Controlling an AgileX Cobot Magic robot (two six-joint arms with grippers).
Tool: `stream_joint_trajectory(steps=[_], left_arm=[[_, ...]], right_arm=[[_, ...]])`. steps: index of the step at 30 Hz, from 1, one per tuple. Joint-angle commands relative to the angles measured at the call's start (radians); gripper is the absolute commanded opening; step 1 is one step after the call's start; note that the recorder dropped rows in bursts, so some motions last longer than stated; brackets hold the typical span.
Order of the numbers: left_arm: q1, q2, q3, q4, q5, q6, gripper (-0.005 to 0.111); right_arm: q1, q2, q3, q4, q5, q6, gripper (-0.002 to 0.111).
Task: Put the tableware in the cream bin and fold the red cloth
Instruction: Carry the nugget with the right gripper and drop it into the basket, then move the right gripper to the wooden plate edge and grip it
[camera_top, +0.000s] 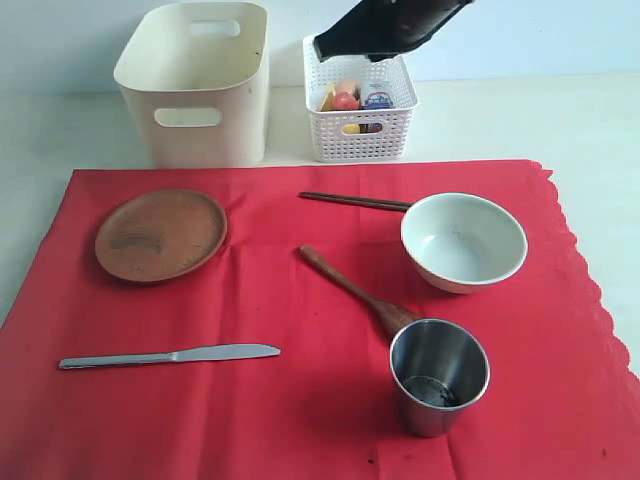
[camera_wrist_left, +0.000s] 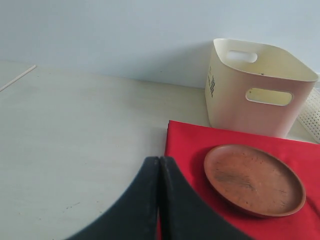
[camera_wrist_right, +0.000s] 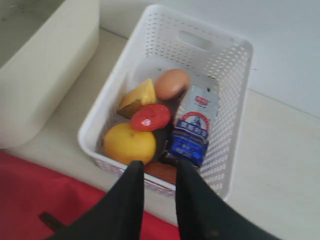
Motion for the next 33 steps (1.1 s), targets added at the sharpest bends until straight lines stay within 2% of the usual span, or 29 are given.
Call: stream_joint_trajectory(steps=[1, 14, 18, 20, 23, 27, 31, 33], left_arm=[[0.002, -0.007, 0.0, -0.003, -0.004, -0.004, 0.001], [0.002, -0.007, 0.0, -0.003, -0.004, -0.004, 0.001], [0.002, -0.007, 0.0, -0.003, -0.004, -0.004, 0.001], [0.002, -0.007, 0.0, -0.003, -0.004, -0.004, 0.001], [0.002, -0.007, 0.0, -0.003, -0.004, -0.004, 0.001], [0.002, -0.007, 0.0, -0.003, -0.004, -0.004, 0.001], [0.002, -0.007, 0.0, -0.003, -0.004, -0.004, 0.001], [0.002, -0.007, 0.0, -0.003, -0.004, -0.004, 0.001]], right_arm=[[0.054, 0.011, -0.008, 0.006, -0.008, -0.005, 0.019], [0.14, 0.112, -0.008, 0.011, -0.088, -0.005, 0.019], [0.14, 0.133, -0.008, 0.098, -0.093, -0.02, 0.018], [0.14, 0.141, -0.008, 0.183, -0.094, -0.105, 0.015], [0.14, 0.153, -0.008, 0.441, -0.094, -0.363, 0.0], [0.138, 0.202, -0.044, 0.832, -0.004, -0.772, 0.0], [0.138, 0.258, -0.107, 1.025, 0.101, -0.858, 0.0], [0.14, 0.273, -0.11, 1.033, 0.098, -0.849, 0.0]])
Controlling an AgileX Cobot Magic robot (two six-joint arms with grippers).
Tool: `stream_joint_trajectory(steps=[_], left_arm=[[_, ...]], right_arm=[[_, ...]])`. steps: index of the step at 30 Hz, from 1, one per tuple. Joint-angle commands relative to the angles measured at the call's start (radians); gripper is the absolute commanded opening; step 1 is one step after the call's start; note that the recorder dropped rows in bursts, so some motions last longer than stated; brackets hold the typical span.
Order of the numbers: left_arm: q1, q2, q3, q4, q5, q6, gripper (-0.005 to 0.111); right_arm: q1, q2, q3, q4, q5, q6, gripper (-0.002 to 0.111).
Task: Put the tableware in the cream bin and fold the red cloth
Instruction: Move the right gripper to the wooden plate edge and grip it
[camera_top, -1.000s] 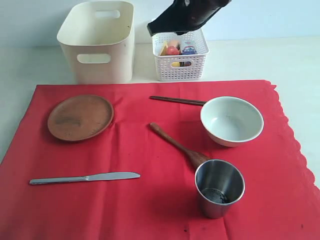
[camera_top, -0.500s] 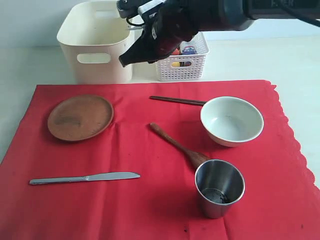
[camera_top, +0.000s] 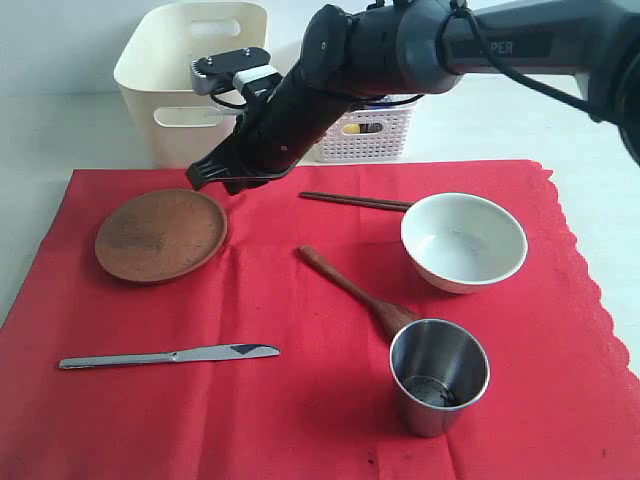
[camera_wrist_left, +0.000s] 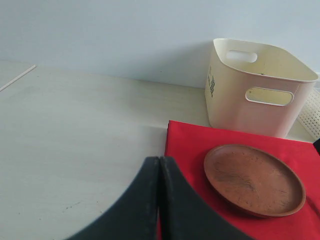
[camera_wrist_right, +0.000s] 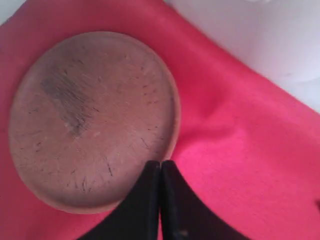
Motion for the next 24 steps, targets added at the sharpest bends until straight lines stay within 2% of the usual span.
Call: stream_joint_trajectory(steps=[1, 5, 8, 12, 24], left_arm=[[0.002, -0.007, 0.0, -0.003, -0.004, -0.004, 0.001], [0.002, -0.007, 0.0, -0.003, -0.004, -0.004, 0.001], [0.002, -0.007, 0.0, -0.003, -0.004, -0.004, 0.001], [0.002, -0.007, 0.0, -0.003, -0.004, -0.004, 0.001], [0.002, -0.007, 0.0, -0.003, -0.004, -0.004, 0.001]], right_arm=[[0.002, 0.024, -0.024, 0.073, 0.014, -0.015, 0.0], [0.014, 0.041, -0.024, 0.063, -0.058, 0.098, 0.003], [0.023, 0.077, -0.024, 0.061, -0.158, 0.221, 0.02], [0.023, 0.121, -0.024, 0.077, -0.159, 0.248, 0.042], [0.064, 0.148, -0.024, 0.104, -0.109, 0.173, 0.043]])
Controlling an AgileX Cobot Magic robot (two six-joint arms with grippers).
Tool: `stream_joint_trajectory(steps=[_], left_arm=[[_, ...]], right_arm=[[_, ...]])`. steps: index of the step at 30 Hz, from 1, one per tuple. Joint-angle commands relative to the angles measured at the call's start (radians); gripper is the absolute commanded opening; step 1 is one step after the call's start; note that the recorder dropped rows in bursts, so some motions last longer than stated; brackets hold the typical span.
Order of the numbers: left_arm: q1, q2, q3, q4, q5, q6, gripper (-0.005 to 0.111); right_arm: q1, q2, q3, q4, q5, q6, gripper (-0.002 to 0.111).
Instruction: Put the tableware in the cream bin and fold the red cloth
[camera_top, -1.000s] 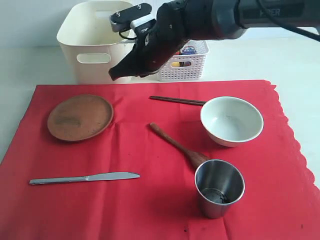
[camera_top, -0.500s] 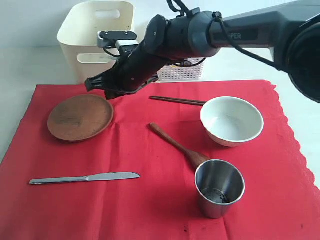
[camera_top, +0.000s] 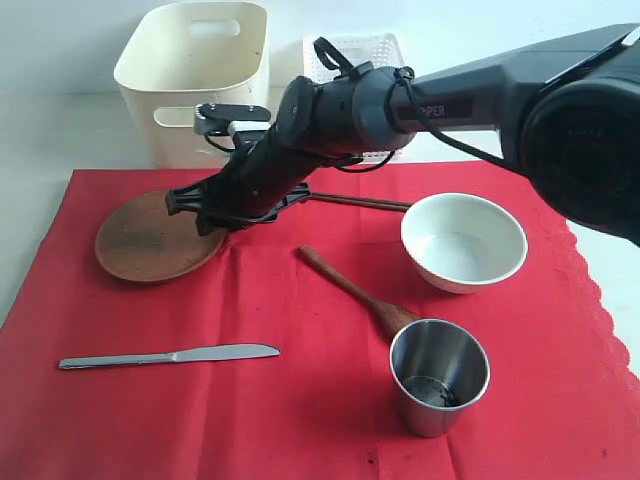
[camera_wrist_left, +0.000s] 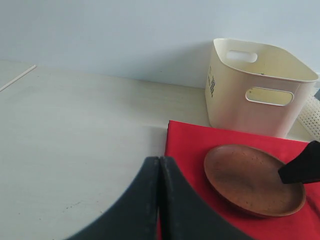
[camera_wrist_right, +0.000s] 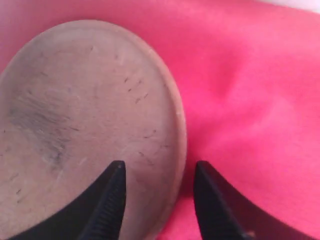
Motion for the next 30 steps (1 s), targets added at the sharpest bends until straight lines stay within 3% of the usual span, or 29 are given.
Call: stream_joint_trajectory(steps=[1, 4, 11, 19, 30], left_arm=[[0.002, -0.007, 0.0, -0.003, -0.004, -0.004, 0.001], [0.002, -0.007, 0.0, -0.003, -0.004, -0.004, 0.001], [0.002, -0.007, 0.0, -0.003, -0.004, -0.004, 0.001], [0.002, -0.007, 0.0, -0.003, -0.004, -0.004, 0.001], [0.002, -0.007, 0.0, -0.003, -0.004, -0.004, 0.001]], right_arm=[[0.024, 0.015, -0.007, 0.008, -0.008, -0.058, 0.043], [0.029, 0.022, -0.007, 0.007, -0.014, -0.064, 0.038], [0.029, 0.022, -0.007, 0.007, -0.04, -0.06, 0.001], [0.023, -0.019, -0.007, -0.002, -0.007, -0.06, 0.0], [-0.072, -0.112, -0.007, 0.0, 0.178, -0.064, 0.0]])
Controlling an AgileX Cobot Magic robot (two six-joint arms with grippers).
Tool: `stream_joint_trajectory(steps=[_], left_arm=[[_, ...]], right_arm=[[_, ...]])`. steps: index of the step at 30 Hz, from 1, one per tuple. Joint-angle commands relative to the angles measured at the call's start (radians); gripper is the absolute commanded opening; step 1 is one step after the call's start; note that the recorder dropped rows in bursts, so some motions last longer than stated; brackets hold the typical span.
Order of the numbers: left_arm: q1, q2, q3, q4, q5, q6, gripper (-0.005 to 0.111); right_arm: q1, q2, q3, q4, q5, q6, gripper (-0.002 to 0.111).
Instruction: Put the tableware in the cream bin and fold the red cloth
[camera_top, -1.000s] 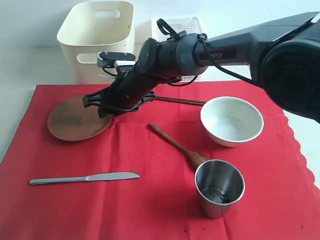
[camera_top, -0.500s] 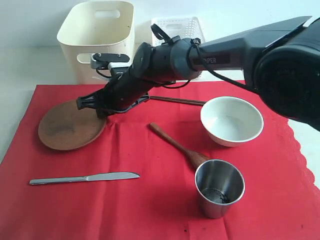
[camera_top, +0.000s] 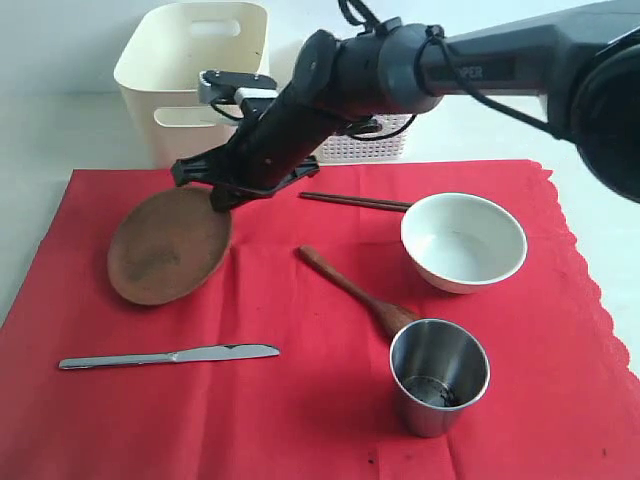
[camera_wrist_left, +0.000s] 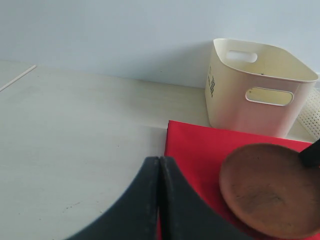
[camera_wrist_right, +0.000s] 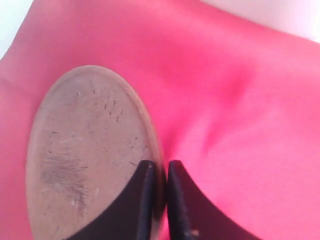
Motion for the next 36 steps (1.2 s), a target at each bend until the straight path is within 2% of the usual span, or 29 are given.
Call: stream_joint_trajectory(steps=[1, 4, 10, 28, 36], left_arm=[[0.002, -0.007, 0.0, -0.003, -0.004, -0.004, 0.001], [0.002, -0.007, 0.0, -0.003, -0.004, -0.004, 0.001], [0.002, -0.007, 0.0, -0.003, -0.004, -0.004, 0.001], [0.002, -0.007, 0.0, -0.003, -0.004, -0.004, 0.001], [0.002, -0.007, 0.0, -0.003, -0.004, -0.004, 0.001]], right_arm=[[-0.057, -0.044, -0.002, -0.012, 0.097, -0.019, 0.0], [-0.084, -0.06, -0.002, -0.009, 0.138, -0.034, 0.0], [-0.147, -0.072, -0.002, 0.246, 0.293, -0.273, 0.0], [-0.316, -0.072, -0.002, 0.466, 0.541, -0.392, 0.0], [-0.387, -0.072, -0.002, 0.541, 0.566, -0.404, 0.0]])
